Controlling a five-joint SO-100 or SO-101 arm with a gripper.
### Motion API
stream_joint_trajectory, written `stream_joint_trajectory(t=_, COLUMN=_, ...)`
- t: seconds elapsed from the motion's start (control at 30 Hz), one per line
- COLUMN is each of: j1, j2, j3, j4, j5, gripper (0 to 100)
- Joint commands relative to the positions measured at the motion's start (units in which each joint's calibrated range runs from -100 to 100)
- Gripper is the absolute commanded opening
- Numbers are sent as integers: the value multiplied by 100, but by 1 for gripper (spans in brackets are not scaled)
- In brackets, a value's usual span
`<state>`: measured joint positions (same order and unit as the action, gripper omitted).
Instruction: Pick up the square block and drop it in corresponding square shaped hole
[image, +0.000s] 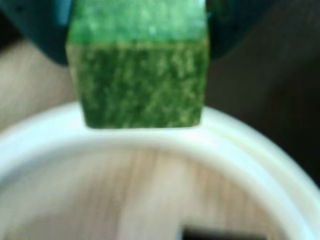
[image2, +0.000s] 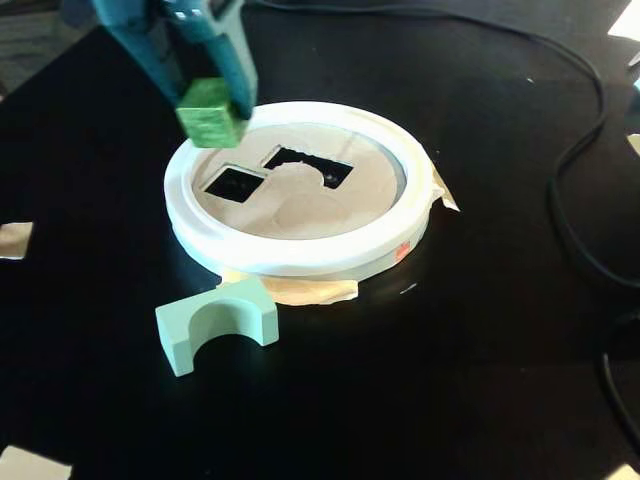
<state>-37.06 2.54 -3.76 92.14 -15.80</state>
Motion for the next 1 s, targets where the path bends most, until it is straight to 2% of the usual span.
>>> stream_joint_trajectory(t=0.0, j1=-426, j2=610, j3=-435, j4=-750, j5=-54, gripper=35)
stream_joint_trajectory(t=0.4, j1=-938, j2=1452, j3=-398, j4=-1021, j5=-313, gripper=35)
stream_joint_trajectory(t=0.83, j1=-1038, j2=1945, j3=-380, j4=-1011, j5=-347, gripper=36)
stream_joint_trajectory(t=0.87, j1=-1038, j2=1945, j3=-389, j4=-1011, j5=-347, gripper=38)
stream_joint_trajectory(t=0.97, j1=-1088, j2=1918, j3=-453, j4=-1011, j5=-347, gripper=58)
